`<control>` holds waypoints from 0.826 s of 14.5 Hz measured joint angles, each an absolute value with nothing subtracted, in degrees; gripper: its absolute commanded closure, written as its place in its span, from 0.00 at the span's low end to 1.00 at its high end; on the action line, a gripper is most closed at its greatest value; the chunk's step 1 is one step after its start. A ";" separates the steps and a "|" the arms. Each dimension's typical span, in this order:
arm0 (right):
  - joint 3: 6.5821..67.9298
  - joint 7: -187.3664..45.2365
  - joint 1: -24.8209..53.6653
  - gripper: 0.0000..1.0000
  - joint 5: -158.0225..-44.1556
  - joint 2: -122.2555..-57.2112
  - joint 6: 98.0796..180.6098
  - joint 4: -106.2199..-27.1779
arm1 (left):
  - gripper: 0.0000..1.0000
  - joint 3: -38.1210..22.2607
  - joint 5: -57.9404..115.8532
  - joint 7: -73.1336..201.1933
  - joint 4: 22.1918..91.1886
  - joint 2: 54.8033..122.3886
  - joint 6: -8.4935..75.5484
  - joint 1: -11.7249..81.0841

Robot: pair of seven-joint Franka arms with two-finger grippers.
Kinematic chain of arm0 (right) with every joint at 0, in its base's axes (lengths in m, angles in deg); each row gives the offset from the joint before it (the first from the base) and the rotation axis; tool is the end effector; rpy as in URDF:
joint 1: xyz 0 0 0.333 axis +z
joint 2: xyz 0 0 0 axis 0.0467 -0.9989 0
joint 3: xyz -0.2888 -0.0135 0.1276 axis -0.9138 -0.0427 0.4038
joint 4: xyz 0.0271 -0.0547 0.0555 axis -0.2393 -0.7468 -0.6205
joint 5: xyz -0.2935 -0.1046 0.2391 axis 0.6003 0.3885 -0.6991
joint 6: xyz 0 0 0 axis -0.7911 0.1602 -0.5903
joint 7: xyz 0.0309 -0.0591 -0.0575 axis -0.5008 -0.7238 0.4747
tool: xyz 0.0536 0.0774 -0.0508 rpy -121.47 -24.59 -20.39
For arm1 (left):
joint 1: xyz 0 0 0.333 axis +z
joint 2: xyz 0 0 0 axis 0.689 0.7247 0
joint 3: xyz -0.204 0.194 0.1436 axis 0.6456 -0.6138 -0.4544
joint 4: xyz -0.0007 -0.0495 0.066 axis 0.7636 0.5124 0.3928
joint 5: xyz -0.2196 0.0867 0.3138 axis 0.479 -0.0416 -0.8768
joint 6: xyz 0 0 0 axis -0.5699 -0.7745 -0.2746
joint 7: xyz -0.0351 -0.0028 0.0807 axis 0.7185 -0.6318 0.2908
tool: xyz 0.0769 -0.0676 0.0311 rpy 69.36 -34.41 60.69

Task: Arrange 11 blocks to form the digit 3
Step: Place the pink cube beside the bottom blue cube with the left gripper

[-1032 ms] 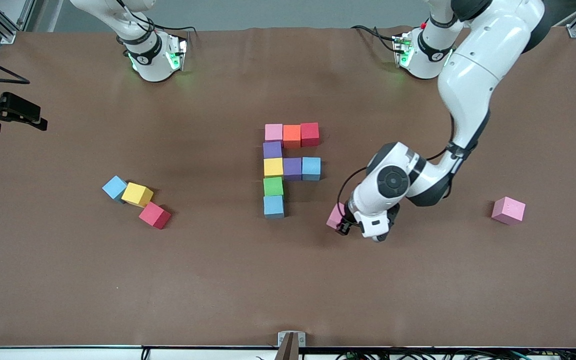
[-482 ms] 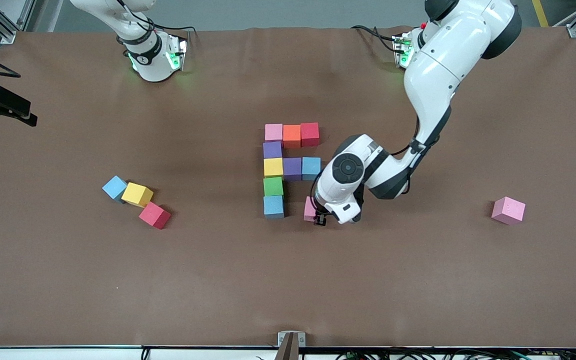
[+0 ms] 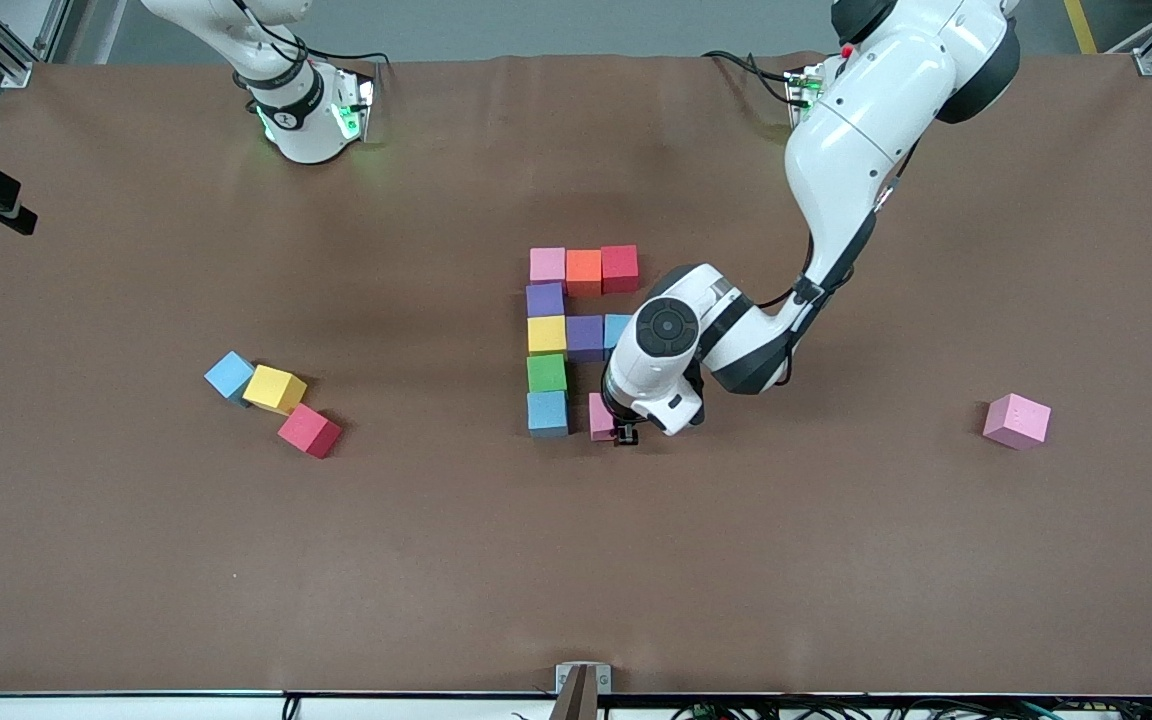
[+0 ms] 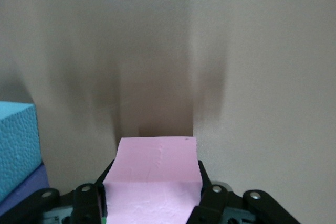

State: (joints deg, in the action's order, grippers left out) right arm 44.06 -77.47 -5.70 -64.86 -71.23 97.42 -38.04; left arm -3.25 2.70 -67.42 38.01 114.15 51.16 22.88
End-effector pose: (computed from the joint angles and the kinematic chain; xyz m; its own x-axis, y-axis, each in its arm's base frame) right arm 0.5446 -0.0151 0.7092 0.9983 -0.0497 -0.0302 -0.0501 -0.9987 -0.0133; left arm 0.5789 -0.4583 0.2032 -0.0270 0.9901 -0.1374 0.9992 0.0309 0.0269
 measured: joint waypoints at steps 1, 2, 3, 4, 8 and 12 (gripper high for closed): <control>44.15 -77.77 -5.72 0.00 -64.86 -71.16 97.42 -38.05 | 0.91 -3.41 2.70 -67.75 37.83 114.43 51.40 22.62; 44.33 -78.40 -5.75 0.00 -64.87 -71.14 97.39 -38.14 | 0.91 -3.44 2.70 -67.92 37.60 114.73 51.60 22.46; 44.66 -79.47 -5.84 0.00 -64.87 -71.14 97.32 -38.33 | 0.91 -3.44 2.70 -67.95 37.15 115.07 51.67 22.33; 45.07 -80.23 -6.03 0.00 -64.87 -71.11 97.31 -38.64 | 0.91 -3.44 2.70 -67.95 36.59 115.43 51.70 22.15; 45.13 -80.68 -6.10 0.00 -64.87 -70.49 97.07 -40.16 | 0.91 -3.56 2.70 -67.64 35.64 115.97 51.71 20.72; 41.53 -80.76 -3.02 0.00 -64.90 -65.39 97.01 -46.30 | 0.91 -3.61 2.70 -66.72 35.58 116.03 51.71 20.06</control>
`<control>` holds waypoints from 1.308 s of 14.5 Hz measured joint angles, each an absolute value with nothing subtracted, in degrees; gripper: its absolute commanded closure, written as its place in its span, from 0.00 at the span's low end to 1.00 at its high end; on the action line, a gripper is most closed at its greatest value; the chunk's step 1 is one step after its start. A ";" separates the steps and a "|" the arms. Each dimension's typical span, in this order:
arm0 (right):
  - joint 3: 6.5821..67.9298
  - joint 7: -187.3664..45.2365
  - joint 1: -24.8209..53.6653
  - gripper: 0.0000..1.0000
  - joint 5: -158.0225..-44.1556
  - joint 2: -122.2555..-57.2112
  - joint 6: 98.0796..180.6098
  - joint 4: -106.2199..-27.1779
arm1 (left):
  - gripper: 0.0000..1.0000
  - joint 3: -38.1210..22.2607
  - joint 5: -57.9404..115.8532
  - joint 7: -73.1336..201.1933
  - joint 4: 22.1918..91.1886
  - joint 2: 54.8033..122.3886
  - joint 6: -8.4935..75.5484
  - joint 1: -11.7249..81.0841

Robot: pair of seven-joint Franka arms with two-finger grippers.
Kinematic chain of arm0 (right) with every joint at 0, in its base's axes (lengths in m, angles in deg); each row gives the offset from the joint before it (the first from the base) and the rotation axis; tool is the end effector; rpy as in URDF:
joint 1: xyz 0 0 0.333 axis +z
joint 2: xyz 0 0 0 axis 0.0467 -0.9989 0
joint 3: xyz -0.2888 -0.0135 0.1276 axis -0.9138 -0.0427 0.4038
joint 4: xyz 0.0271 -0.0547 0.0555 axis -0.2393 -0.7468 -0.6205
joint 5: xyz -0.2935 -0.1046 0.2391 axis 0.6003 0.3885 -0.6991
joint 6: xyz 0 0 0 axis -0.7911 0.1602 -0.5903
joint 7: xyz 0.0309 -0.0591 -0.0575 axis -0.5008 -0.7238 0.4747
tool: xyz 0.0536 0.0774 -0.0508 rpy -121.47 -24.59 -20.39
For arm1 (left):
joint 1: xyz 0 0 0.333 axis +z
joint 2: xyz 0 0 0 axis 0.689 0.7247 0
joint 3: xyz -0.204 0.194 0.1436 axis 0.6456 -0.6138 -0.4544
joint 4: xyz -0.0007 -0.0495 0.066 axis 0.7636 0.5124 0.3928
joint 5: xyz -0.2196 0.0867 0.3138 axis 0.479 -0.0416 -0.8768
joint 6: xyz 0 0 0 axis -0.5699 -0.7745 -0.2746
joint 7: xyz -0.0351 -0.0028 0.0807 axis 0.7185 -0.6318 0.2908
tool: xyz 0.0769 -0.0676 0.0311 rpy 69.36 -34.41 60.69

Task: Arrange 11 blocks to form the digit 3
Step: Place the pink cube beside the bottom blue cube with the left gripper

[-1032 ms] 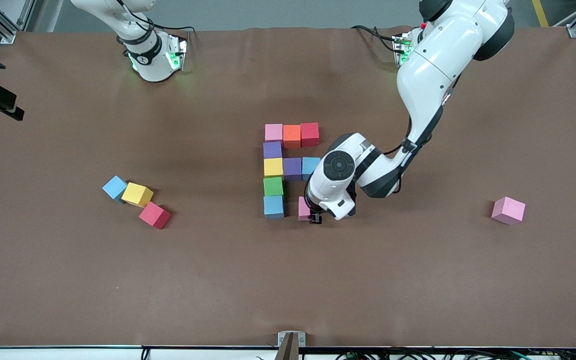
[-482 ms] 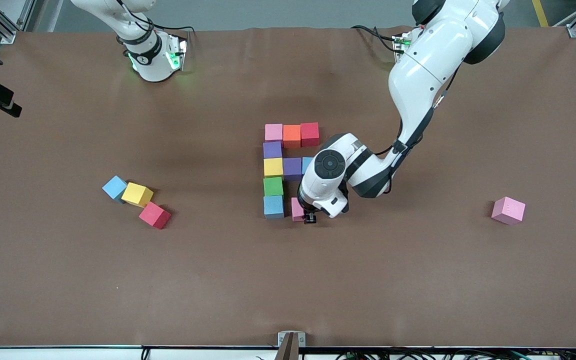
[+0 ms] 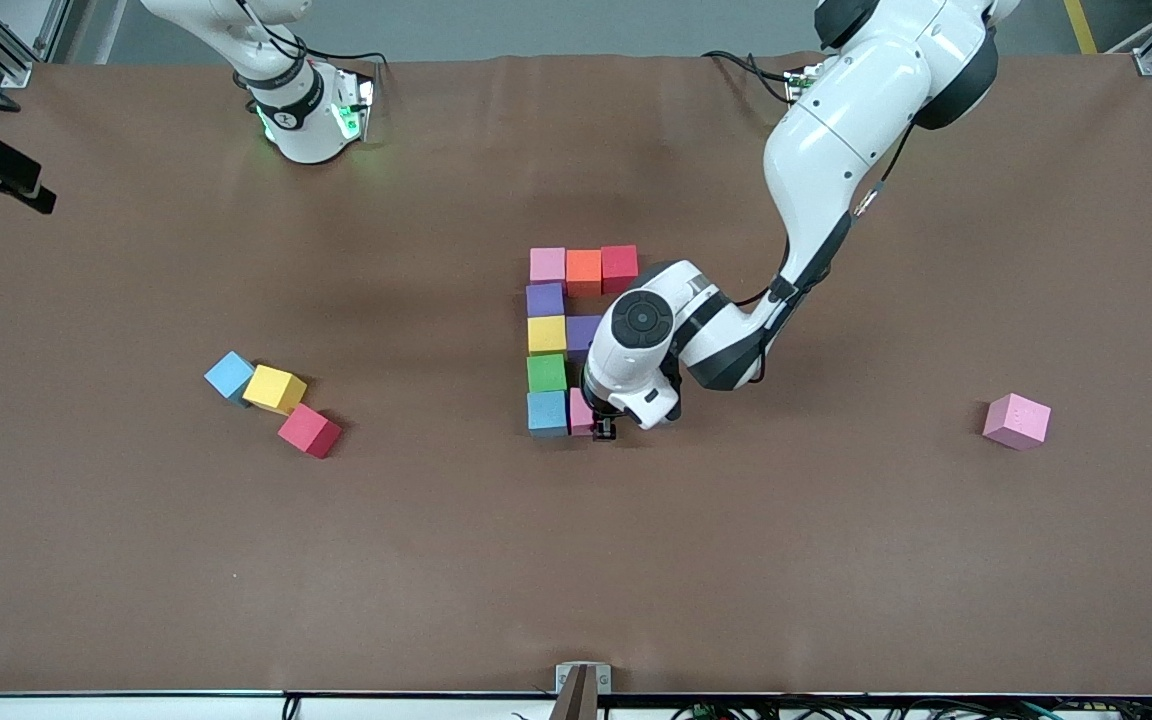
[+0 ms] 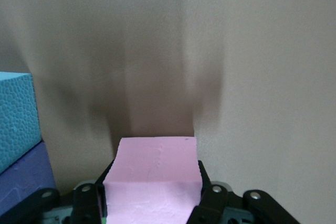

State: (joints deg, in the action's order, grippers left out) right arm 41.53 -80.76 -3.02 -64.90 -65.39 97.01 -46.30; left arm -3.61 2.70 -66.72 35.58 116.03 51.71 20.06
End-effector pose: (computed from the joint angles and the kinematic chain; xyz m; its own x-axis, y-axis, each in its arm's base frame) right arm 0.5145 -0.0121 0.6998 0.9914 -0.1039 -0.0800 -0.1048 -0.9945 -0.0065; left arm 0.5673 -0.4851 0.1979 0.0181 0.9884 -0.1511 0.9992 -0.0124 0.0390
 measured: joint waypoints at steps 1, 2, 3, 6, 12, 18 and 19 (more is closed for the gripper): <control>40.08 -80.76 -2.00 0.00 -64.90 -64.35 97.04 -47.93 | 0.91 -3.62 2.70 -66.70 35.57 116.05 51.70 20.04; 39.25 -80.76 -1.58 0.00 -64.90 -63.73 97.14 -49.16 | 0.91 -3.65 2.70 -66.66 35.57 116.06 51.71 20.04; 38.91 -80.76 -1.50 0.00 -64.91 -63.52 97.43 -50.05 | 0.91 -3.66 2.70 -66.61 35.57 116.09 51.70 20.03; 38.97 -80.76 -1.36 0.00 -64.92 -63.54 99.48 -51.60 | 0.91 -3.67 2.70 -66.55 35.56 116.14 51.70 20.01; 40.61 -80.76 -1.45 0.00 -64.91 -64.03 100.54 -52.04 | 0.90 -3.72 2.70 -66.53 35.36 116.45 51.74 19.70; 40.88 -80.80 -1.45 0.00 -64.91 -64.10 100.68 -52.26 | 0.58 -3.74 2.70 -66.53 35.35 116.63 52.76 19.70; 40.86 -80.81 -1.47 0.00 -64.91 -64.10 100.68 -52.28 | 0.46 -3.75 2.70 -66.53 35.35 116.66 52.96 19.70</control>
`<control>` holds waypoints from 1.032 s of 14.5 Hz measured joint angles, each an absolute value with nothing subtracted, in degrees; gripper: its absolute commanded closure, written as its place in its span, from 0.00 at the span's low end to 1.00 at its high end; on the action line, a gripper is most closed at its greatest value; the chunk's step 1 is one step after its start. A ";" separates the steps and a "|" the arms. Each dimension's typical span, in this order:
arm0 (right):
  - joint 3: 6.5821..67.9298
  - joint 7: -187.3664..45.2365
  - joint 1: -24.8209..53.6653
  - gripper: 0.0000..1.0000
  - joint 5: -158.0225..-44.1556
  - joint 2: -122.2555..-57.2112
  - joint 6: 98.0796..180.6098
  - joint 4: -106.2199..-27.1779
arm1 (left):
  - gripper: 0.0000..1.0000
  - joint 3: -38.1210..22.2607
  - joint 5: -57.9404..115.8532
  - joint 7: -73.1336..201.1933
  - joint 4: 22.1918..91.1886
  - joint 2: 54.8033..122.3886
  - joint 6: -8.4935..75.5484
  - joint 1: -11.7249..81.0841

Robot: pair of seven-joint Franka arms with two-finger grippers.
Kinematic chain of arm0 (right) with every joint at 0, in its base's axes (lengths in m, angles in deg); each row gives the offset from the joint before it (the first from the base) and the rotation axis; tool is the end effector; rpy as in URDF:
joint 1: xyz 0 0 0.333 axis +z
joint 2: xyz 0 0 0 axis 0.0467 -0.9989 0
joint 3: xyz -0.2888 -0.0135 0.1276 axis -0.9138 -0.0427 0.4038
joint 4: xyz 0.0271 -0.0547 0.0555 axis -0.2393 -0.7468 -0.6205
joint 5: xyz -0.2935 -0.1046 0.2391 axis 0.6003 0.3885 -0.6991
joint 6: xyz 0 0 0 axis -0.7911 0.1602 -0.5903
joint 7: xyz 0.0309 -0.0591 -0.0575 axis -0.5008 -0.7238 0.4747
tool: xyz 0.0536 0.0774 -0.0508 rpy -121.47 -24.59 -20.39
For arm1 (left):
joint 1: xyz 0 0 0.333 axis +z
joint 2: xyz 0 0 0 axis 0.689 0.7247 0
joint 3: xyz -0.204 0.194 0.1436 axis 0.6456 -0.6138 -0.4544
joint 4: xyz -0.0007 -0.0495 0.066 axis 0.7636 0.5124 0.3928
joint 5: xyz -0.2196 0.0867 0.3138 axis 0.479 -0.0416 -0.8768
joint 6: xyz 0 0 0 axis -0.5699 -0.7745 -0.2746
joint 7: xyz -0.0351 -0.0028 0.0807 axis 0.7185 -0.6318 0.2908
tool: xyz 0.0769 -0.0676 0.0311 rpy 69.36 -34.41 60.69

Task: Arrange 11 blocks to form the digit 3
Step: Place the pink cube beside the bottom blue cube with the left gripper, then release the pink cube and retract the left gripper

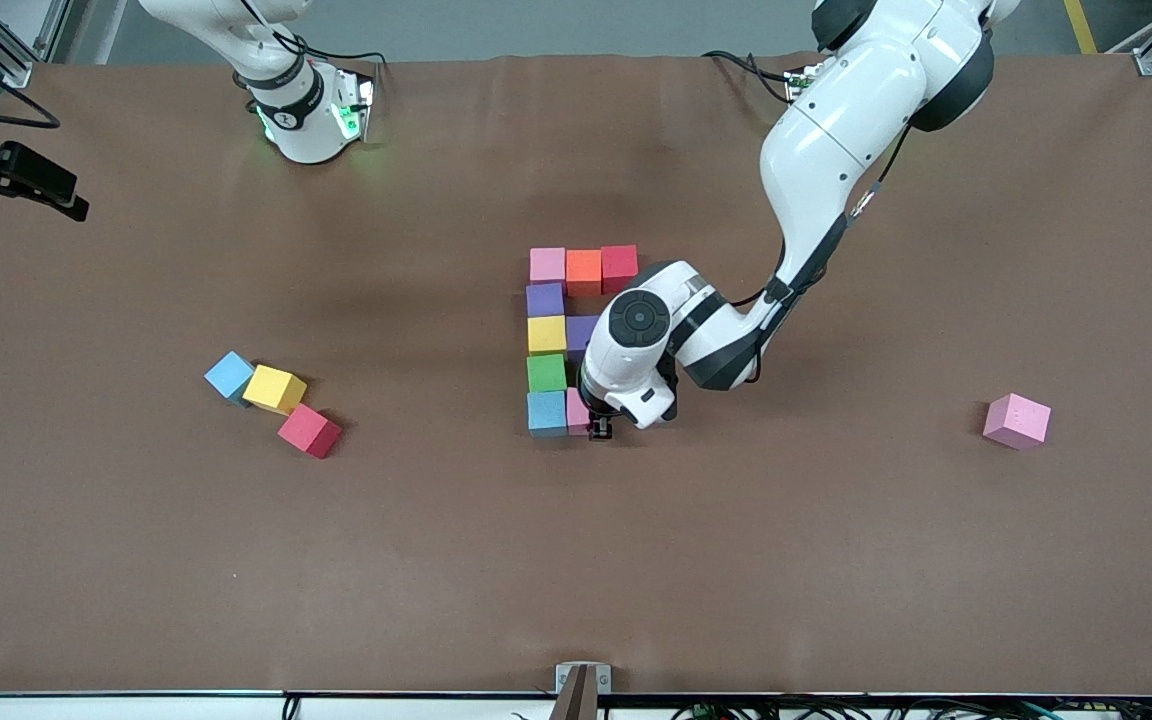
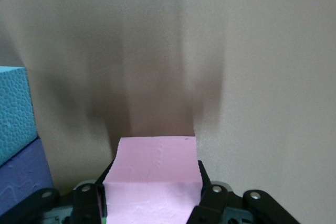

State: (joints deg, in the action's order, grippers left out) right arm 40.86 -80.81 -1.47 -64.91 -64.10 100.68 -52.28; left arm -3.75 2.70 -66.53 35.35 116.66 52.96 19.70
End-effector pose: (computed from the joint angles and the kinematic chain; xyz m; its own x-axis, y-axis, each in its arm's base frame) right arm 0.5176 -0.0045 0.6703 0.9911 -0.0902 -0.0978 -0.0912 -0.9958 -0.0062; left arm 0.5664 -0.4886 0.1936 0.0247 0.9863 -0.1630 0.9987 -0.0171 0.0478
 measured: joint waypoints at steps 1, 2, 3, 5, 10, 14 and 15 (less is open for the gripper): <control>40.82 -80.81 -1.50 0.00 -64.91 -64.10 100.68 -52.29 | 0.30 -3.75 2.70 -66.52 35.35 116.68 53.08 19.70; 40.78 -80.81 -1.54 0.00 -64.91 -64.10 100.68 -52.30 | 0.12 -3.75 2.70 -66.40 35.35 116.69 53.16 19.69; 40.73 -80.81 -1.56 0.00 -64.91 -64.10 100.68 -52.31 | 0.03 -3.75 2.70 -65.97 35.35 116.72 53.26 19.69; 40.71 -80.81 -1.57 0.00 -64.91 -64.10 100.68 -52.31 | 0.00 -3.78 2.70 -65.55 35.35 117.03 53.71 19.67; 40.71 -80.82 -1.57 0.00 -64.91 -64.10 100.68 -52.31 | 0.00 -4.04 2.70 -63.30 34.73 117.22 53.91 19.99; 40.69 -80.82 -1.59 0.00 -64.91 -64.10 100.68 -52.31 | 0.00 -3.68 2.70 -61.91 33.63 115.06 52.55 20.44; 40.69 -80.82 -1.59 0.00 -64.91 -64.10 100.68 -52.31 | 0.00 -3.32 2.70 -61.86 33.62 114.01 51.85 20.44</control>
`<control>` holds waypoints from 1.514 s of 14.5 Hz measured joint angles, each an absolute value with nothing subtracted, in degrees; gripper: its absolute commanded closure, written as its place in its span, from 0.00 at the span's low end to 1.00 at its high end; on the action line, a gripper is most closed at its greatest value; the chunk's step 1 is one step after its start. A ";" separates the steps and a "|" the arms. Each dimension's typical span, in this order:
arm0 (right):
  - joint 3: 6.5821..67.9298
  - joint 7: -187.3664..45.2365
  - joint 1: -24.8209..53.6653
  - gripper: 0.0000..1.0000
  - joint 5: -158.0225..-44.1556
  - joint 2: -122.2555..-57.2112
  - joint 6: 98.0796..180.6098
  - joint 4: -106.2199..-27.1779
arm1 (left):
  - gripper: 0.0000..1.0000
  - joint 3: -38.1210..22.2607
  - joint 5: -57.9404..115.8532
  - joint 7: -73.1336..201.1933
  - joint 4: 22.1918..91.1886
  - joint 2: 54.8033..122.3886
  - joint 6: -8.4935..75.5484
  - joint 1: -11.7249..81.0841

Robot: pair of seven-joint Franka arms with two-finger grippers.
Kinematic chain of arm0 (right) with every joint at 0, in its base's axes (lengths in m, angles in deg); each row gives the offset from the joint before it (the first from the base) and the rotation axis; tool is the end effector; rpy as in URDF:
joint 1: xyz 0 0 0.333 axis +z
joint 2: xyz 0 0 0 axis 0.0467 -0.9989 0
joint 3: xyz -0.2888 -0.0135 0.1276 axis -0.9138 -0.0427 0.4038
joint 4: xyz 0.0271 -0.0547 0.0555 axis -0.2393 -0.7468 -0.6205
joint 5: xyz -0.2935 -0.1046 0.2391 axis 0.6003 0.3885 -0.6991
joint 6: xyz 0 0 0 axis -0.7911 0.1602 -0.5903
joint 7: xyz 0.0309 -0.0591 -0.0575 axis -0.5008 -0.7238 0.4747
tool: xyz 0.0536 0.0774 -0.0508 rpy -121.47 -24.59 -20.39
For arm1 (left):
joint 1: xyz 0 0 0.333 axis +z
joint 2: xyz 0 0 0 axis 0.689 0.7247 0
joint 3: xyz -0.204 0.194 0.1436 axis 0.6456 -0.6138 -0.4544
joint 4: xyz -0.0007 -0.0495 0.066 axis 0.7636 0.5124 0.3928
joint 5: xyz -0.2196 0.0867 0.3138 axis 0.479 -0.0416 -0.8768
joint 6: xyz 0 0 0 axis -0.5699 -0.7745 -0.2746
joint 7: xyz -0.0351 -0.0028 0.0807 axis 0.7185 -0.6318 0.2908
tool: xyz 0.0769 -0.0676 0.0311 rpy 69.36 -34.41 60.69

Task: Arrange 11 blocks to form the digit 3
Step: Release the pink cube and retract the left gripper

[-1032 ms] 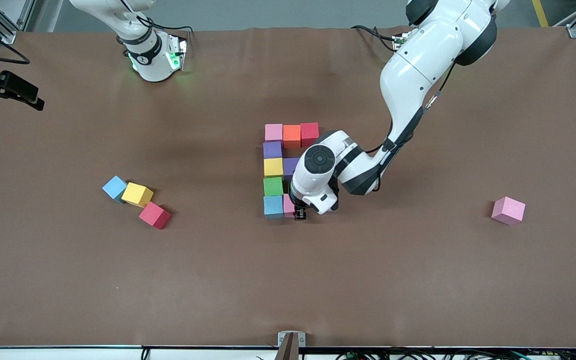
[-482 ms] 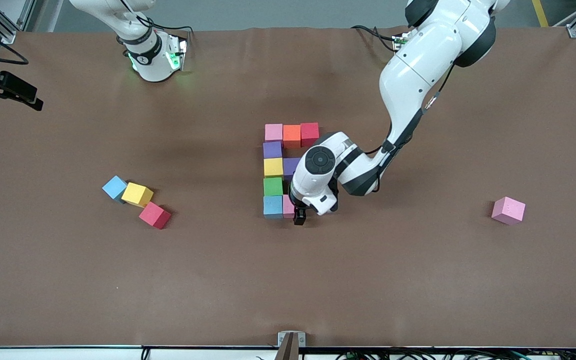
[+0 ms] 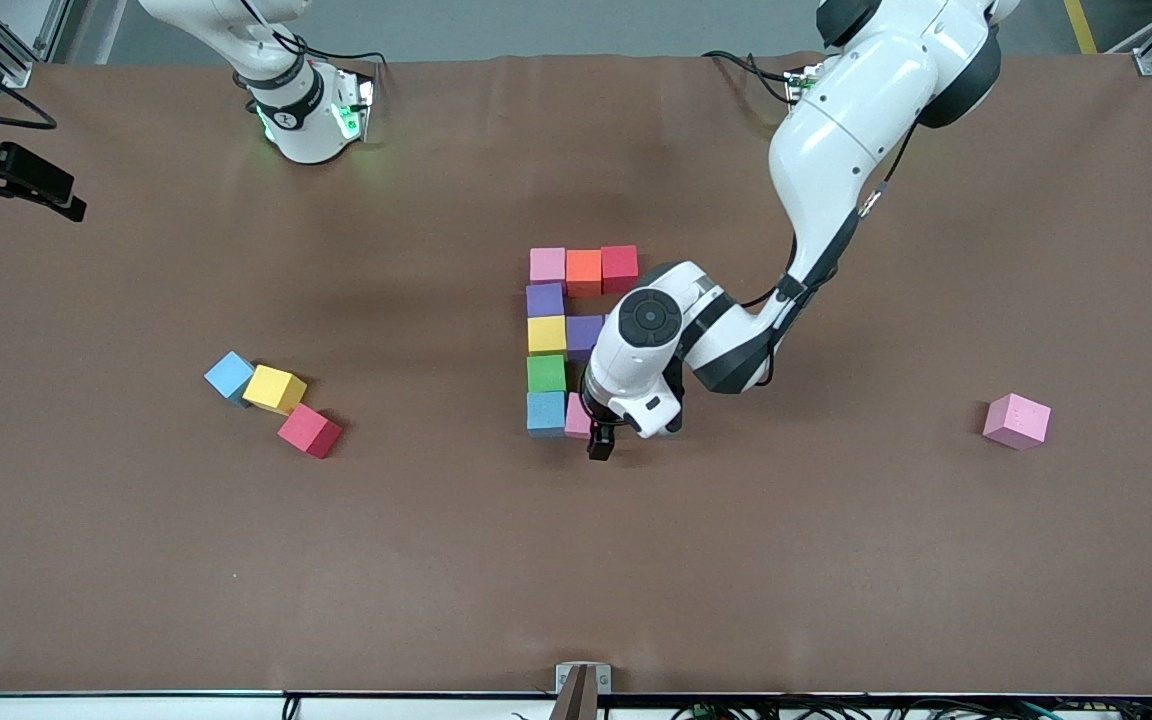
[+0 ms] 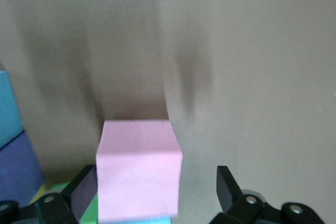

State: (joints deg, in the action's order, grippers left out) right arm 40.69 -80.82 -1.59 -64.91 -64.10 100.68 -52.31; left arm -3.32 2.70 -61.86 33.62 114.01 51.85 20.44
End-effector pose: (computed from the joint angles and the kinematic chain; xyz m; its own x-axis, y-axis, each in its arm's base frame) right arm 0.5176 -0.0072 0.6701 0.9906 -0.0953 -0.0983 -0.0964 -0.9953 -0.0063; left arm 0.5827 -0.4869 0.2393 0.0984 0.9787 -0.1800 0.9905 -0.0789 0.1128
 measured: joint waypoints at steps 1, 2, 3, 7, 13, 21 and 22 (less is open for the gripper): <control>40.69 -80.82 -1.59 0.00 -64.91 -64.09 100.68 -52.31 | 0.00 -3.02 2.70 -61.86 33.61 112.87 50.53 20.43; 40.69 -80.82 -1.59 0.00 -64.91 -64.09 100.68 -52.31 | 0.00 -2.84 2.70 -61.86 33.60 111.78 48.88 20.45; 40.69 -80.82 -1.60 0.00 -64.91 -64.10 100.69 -52.31 | 0.00 -2.59 2.70 -61.83 33.60 110.74 47.17 20.64; 40.62 -81.02 -1.63 0.00 -64.89 -64.09 100.72 -52.31 | 0.00 2.35 2.70 -54.96 33.56 107.27 38.01 27.27; 40.60 -81.13 -1.66 0.00 -64.87 -64.09 101.20 -52.08 | 0.00 5.84 2.70 -32.85 34.73 102.58 27.61 40.97; 40.58 -81.29 -1.67 0.00 -64.87 -64.08 101.36 -51.63 | 0.02 5.86 2.69 1.44 49.05 94.63 25.95 59.42; 40.58 -81.29 -1.67 0.00 -64.87 -64.08 101.36 -51.62 | 0.02 5.86 2.68 5.73 50.21 94.28 25.96 60.84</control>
State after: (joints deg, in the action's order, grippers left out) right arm 40.58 -81.29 -1.67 -64.87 -64.08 101.36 -51.62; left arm 5.86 2.68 5.73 50.21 94.28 25.96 60.84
